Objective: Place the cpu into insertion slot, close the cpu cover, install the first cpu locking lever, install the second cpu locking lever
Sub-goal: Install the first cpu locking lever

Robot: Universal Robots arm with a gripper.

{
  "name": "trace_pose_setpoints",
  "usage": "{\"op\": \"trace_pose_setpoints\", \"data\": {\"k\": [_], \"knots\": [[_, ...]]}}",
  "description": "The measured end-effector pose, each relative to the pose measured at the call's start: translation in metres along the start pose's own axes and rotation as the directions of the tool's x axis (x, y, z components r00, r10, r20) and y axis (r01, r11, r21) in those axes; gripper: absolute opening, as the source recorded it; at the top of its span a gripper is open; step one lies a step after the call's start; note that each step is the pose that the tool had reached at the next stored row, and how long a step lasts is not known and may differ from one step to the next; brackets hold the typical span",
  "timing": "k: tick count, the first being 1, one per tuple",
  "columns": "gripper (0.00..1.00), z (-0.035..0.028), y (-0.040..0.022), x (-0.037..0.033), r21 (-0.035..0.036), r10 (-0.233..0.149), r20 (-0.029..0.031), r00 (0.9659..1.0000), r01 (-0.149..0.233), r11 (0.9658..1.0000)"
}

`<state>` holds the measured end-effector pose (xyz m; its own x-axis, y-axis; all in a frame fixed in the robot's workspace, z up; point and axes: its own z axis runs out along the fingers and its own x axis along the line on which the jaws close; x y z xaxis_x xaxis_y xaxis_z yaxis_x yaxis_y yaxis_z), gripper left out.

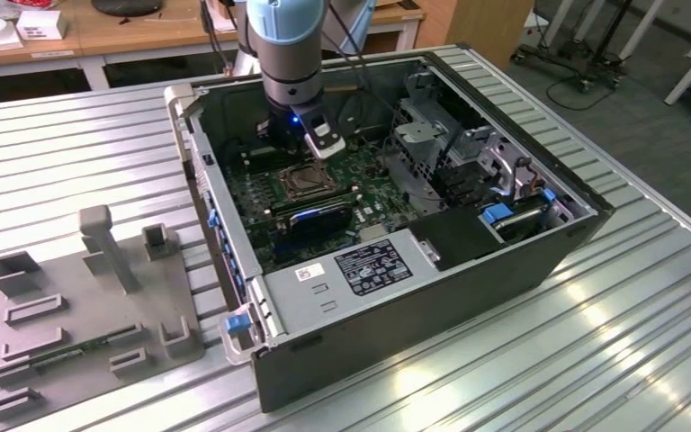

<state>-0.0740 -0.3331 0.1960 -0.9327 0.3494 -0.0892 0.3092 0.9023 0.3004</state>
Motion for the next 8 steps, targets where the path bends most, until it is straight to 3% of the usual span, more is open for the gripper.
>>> {"op": "trace_pose_setpoints", "data": {"k": [3, 8], "knots": [[0.11, -0.0045, 0.0014, -0.0004, 0.0001, 0.0, 0.0, 1.0, 0.0, 1.0], [0.11, -0.0058, 0.0021, -0.0005, 0.0002, 0.0, 0.0, 1.0, 0.0, 1.0]]}}
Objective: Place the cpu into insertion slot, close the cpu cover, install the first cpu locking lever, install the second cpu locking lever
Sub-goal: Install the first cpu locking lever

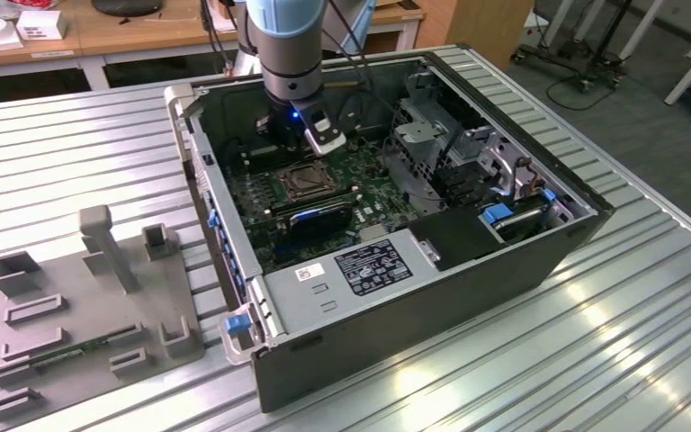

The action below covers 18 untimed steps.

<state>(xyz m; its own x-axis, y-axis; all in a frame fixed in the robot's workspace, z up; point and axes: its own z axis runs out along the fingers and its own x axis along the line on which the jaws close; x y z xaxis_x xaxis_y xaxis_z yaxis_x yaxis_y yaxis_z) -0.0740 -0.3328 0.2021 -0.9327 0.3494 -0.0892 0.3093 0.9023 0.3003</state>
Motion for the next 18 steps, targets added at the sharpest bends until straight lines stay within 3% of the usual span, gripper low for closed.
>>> {"op": "trace_pose_setpoints", "data": {"k": [11, 18], "knots": [[0.11, 0.0007, 0.0027, 0.001, -0.0012, 0.0, 0.001, 1.0, 0.0, 1.0], [0.11, 0.0042, 0.0015, 0.0013, -0.0035, -0.002, 0.0079, 1.0, 0.002, 1.0]]}}
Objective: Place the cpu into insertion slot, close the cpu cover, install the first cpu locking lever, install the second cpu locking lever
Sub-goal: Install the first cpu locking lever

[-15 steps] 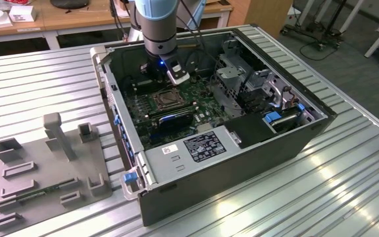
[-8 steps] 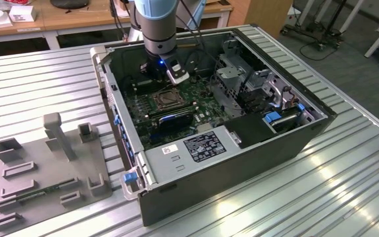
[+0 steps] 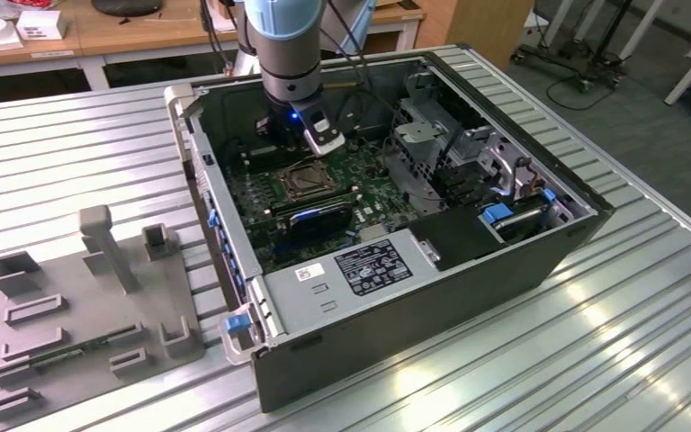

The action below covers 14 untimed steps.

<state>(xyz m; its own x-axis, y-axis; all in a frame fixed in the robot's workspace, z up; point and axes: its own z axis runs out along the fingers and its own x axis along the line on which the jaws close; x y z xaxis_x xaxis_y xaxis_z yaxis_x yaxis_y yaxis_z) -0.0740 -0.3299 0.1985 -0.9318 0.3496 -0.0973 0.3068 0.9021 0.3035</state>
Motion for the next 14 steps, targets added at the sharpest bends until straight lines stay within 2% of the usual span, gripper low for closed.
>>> {"op": "trace_pose_setpoints", "data": {"k": [5, 14], "knots": [[0.11, 0.0009, -0.0004, 0.0, 0.0014, 0.0, 0.0011, 1.0, 0.0, 1.0], [0.11, 0.0018, -0.0017, -0.0002, 0.021, -0.005, 0.0076, 1.0, 0.004, 0.9998]]}}
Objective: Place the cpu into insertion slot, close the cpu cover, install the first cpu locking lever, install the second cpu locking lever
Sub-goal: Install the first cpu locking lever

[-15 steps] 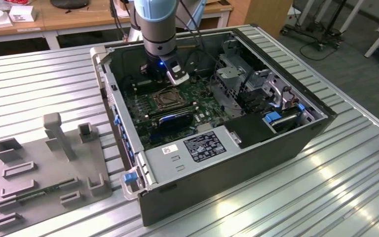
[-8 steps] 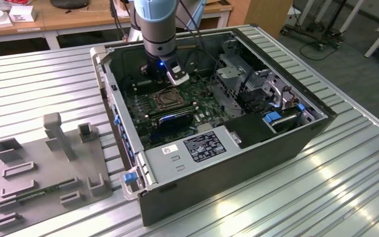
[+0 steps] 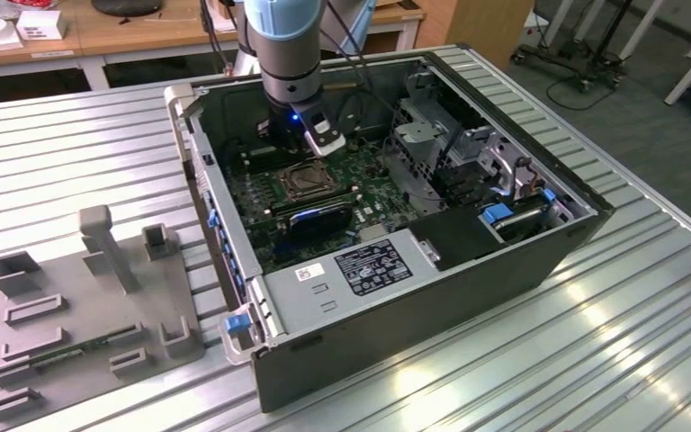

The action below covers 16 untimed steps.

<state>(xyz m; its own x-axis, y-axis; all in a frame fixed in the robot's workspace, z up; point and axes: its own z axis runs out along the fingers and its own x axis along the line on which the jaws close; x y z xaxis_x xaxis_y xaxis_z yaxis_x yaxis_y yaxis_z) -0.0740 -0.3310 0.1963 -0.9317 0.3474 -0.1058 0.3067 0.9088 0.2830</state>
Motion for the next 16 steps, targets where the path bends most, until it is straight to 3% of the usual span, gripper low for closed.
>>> {"op": "trace_pose_setpoints", "data": {"k": [4, 10, 16], "knots": [[0.11, 0.0014, -0.0004, 0.0001, 0.0069, -0.002, 0.0024, 1.0, 0.002, 1.0], [0.11, 0.0013, -0.0004, 0.0001, 0.0073, -0.002, 0.0025, 1.0, 0.002, 1.0], [0.11, -0.008, 0.0024, -0.0009, 0.0072, -0.002, 0.0026, 1.0, 0.002, 1.0]]}}
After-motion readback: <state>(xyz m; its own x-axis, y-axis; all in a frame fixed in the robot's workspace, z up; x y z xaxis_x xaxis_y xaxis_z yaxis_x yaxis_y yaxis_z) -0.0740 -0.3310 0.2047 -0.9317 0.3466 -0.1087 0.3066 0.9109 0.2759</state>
